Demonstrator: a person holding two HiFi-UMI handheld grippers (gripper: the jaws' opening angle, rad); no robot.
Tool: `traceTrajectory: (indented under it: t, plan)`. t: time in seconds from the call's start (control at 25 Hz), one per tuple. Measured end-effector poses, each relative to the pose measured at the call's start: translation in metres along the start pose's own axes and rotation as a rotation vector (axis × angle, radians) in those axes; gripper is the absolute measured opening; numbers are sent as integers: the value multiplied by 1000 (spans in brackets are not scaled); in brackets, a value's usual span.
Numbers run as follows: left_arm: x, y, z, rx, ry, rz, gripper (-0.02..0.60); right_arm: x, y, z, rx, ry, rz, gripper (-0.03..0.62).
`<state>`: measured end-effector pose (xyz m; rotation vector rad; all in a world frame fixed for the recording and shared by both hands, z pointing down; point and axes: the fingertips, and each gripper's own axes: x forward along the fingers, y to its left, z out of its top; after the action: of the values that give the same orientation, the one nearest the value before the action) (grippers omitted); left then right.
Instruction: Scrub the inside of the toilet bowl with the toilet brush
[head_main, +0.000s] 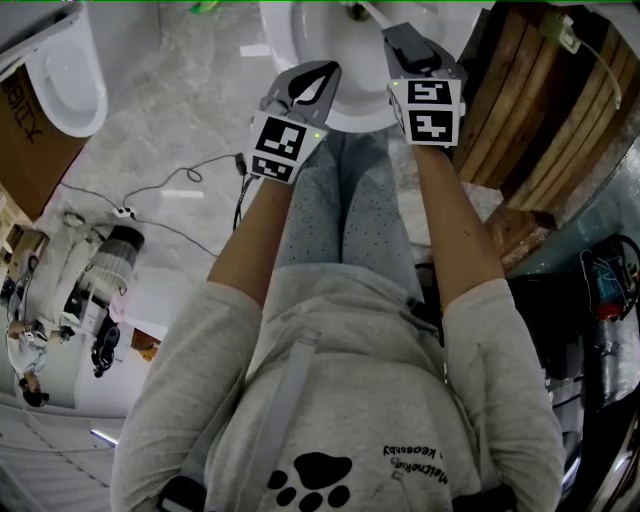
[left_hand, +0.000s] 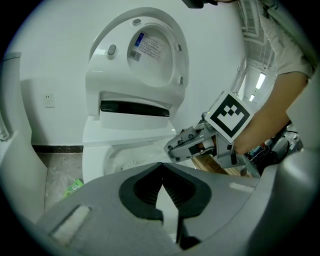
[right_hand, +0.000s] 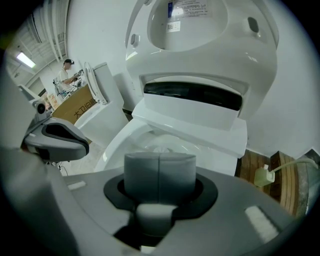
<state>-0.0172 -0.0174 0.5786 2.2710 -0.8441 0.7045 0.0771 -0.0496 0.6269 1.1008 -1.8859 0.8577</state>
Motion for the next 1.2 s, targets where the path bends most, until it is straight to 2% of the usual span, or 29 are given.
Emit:
traceTrajectory:
  t: [0.52,1.2]
  plan:
    - [7,-18,0,25,8,-30,-5,-11,-38,-10,30,2,-65,149]
    - [-1,-23,-8,35,10,-22,-5,-21,-60,-40,97,33,-117,149]
